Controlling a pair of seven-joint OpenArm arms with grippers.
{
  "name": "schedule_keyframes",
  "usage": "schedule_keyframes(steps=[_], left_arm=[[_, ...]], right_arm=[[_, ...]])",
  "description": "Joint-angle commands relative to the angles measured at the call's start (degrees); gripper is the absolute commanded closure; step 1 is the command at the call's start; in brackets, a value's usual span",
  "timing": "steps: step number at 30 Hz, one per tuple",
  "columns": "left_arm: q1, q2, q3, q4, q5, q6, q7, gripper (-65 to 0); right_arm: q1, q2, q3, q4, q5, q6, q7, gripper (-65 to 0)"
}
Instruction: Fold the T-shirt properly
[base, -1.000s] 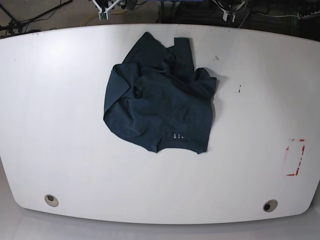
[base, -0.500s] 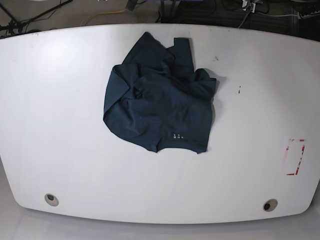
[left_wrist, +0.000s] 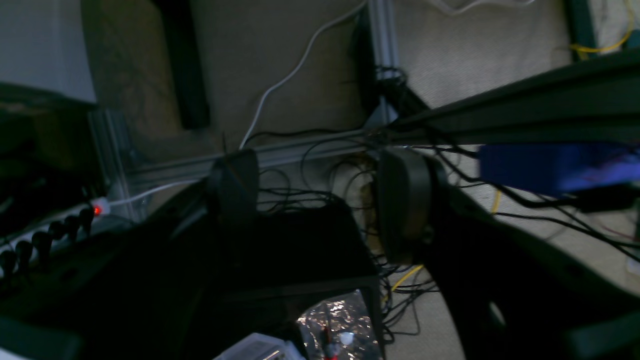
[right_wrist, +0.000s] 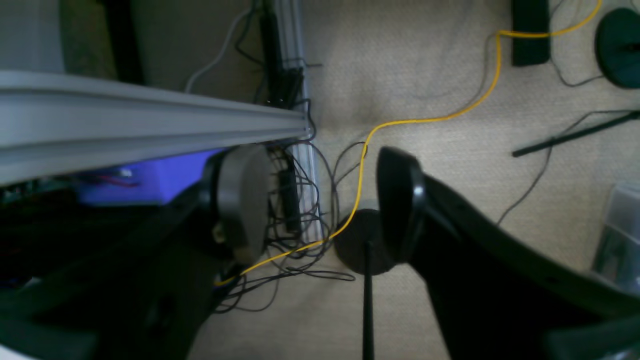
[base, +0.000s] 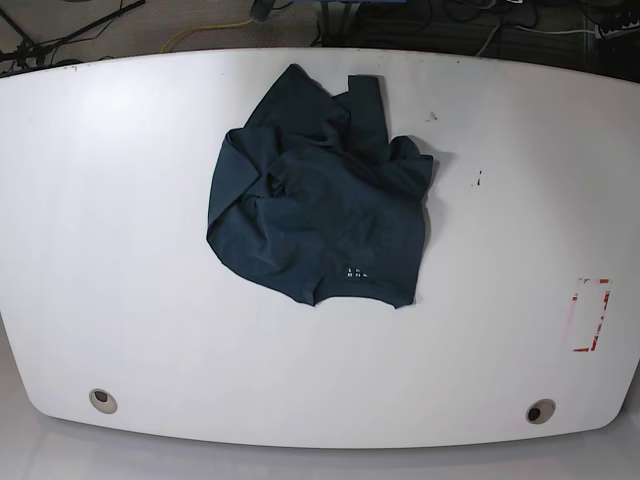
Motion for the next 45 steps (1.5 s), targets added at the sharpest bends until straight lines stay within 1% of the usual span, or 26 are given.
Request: schedule_keyframes(steps=[1, 4, 6, 10, 13, 15, 17, 20, 22, 27, 30, 32, 34, 37, 39, 41, 43, 44, 45], left_arm=[[3.0, -0.2, -0.2, 4.2, -0.3, 0.1, -1.4, -34.6], [5.1, -0.1, -0.2, 8.1, -1.0, 0.1, -1.4, -34.6], [6.7, -0.2, -0.2, 11.2, -3.1, 0.1, -1.4, -34.6], [8.7, -0.4, -0.3, 16.4, -6.7, 0.1, -1.4, -34.7], [8.8, -1.8, -0.2, 18.4, -7.6, 0.1, -1.4, -35.0], [8.4, -2.1, -0.1, 18.7, -7.7, 0.1, -1.4, -35.3], [7.3, -1.9, 0.0, 18.9, -7.7, 0.1, -1.4, -38.3], [5.5, -1.9, 0.2, 18.9, -8.6, 0.1, -1.4, -46.0], [3.8, -1.9, 0.2, 18.9, -10.5, 0.1, -1.4, -48.9], [0.4, -2.3, 0.5, 18.9, -14.8, 0.1, -1.3, -49.3], [-1.4, -2.3, 1.3, 18.9, -16.0, 0.0, -1.3, -49.4], [-3.1, -2.8, 2.7, 18.9, -15.6, 0.0, -1.2, -49.6], [-5.0, -4.3, 4.7, 18.8, -15.8, 0.0, -1.2, -49.7], [-7.9, -8.3, 10.4, 18.7, -16.0, 0.0, -1.2, -49.7], [-10.0, -10.8, 14.1, 18.6, -16.0, 0.3, -1.2, -49.7], [-12.2, -11.9, 17.0, 18.6, -16.0, 0.2, -1.2, -49.7], [-14.2, -12.1, 20.1, 18.6, -16.0, 0.2, -1.2, -49.7], [-15.4, -12.3, 21.6, 18.5, -16.0, 0.2, -0.6, -49.7], [-16.8, -13.1, 22.7, 18.5, -16.0, 0.2, 1.0, -49.7]], right_arm=[[-3.6, 0.4, 0.3, 5.8, 2.7, 0.2, -0.4, -32.8], [-5.9, 0.4, 0.7, 10.4, 4.6, 0.2, -2.3, -32.8], [-6.9, 0.2, 2.4, 13.8, 5.7, 0.2, -3.7, -32.8], [-7.1, 0.1, 4.3, 17.4, 7.5, 0.2, -4.6, -32.8], [-6.6, 0.4, 5.5, 18.7, 9.8, 0.2, -4.6, -32.8], [-5.2, 0.6, 5.7, 19.1, 11.4, 0.3, -4.6, -32.8], [-3.3, 1.3, 5.9, 19.1, 12.4, 0.3, -4.6, -32.8], [-0.6, 3.2, 5.9, 19.0, 13.1, 0.3, -4.6, -32.8], [1.9, 3.3, 5.9, 19.2, 13.0, 0.3, -4.6, -32.8], [7.9, 3.3, 5.9, 19.1, 12.5, 0.3, -4.6, -33.3], [10.4, 3.4, 5.8, 19.1, 12.4, 0.3, -4.6, -33.3], [12.2, 4.7, 5.5, 19.0, 12.4, 0.3, -4.7, -33.3], [14.0, 6.1, 4.9, 18.9, 12.4, 0.3, -5.9, -33.3], [17.5, 7.6, 3.8, 18.9, 12.4, 0.3, -11.0, -33.3], [20.2, 8.7, 3.5, 18.9, 12.4, 0.3, -13.2, -33.3], [21.9, 9.0, 3.5, 18.9, 12.4, 0.3, -15.4, -33.3], [23.3, 9.1, 3.5, 18.9, 12.4, 0.3, -17.5, -33.3], [24.0, 9.1, 3.5, 18.9, 12.4, 0.3, -18.7, -33.3], [25.3, 9.1, 3.5, 18.9, 12.4, 0.3, -19.6, -33.3]])
